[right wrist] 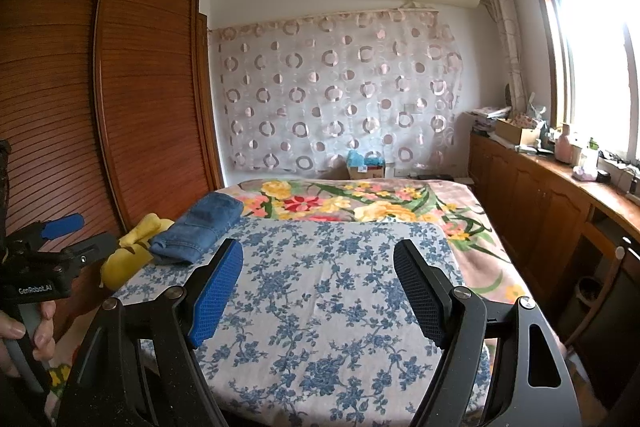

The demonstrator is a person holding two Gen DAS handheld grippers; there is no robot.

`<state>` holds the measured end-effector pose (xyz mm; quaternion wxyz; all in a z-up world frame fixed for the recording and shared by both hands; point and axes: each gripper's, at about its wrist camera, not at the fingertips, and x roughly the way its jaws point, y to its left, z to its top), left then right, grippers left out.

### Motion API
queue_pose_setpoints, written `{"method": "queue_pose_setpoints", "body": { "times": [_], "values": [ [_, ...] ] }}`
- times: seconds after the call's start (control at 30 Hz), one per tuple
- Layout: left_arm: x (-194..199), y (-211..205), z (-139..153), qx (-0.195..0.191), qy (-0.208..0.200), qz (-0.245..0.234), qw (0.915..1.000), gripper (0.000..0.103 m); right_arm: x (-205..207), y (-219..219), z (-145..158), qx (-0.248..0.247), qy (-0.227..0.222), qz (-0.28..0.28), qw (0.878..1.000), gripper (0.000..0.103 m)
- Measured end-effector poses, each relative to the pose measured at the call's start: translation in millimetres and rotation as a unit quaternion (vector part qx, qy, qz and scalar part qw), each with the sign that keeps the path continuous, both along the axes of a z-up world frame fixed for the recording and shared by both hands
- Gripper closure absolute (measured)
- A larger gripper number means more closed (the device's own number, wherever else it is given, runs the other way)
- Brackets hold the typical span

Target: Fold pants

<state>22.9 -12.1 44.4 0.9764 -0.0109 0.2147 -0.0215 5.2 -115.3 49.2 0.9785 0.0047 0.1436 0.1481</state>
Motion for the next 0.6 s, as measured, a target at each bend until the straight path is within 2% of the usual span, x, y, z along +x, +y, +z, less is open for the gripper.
{"method": "queue_pose_setpoints", "body": {
  "times": [0.6],
  "values": [
    [-0.4,-0.7,-1.0,0.001,0.000,0.000,1.0000,0.000,1.8,-0.6,-0.2,0.000,0.000,0.003,1.000,0.024]
  ]
}}
